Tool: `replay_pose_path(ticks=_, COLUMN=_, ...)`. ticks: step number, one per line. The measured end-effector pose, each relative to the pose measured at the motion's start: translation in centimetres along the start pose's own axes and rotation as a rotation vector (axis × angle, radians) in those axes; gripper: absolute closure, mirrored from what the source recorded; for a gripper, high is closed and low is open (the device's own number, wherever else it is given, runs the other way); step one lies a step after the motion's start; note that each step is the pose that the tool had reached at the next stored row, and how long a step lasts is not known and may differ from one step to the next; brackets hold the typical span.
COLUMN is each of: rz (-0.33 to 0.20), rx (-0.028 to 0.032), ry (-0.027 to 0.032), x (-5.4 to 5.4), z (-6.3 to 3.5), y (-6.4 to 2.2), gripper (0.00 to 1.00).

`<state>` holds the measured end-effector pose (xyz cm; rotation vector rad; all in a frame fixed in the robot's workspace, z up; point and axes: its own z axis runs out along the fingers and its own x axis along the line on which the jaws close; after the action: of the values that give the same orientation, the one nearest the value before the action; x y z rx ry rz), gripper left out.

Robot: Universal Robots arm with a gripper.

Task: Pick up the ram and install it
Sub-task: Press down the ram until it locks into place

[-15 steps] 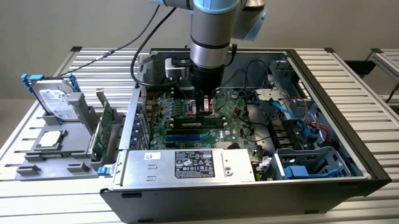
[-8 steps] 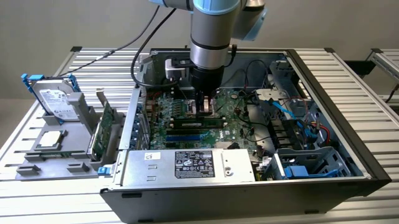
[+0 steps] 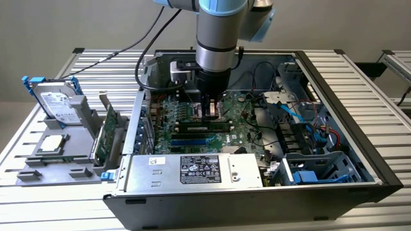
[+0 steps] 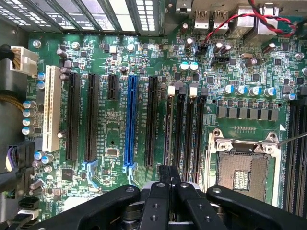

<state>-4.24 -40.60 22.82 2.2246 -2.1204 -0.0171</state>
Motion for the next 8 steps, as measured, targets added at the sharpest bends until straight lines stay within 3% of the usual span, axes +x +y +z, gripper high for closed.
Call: replay_pose_path(ticks=8, rz=0.0, rx=0.0003, ry=-0.0004, x=-0.02, z=0.21, y=-0.02, gripper=0.89)
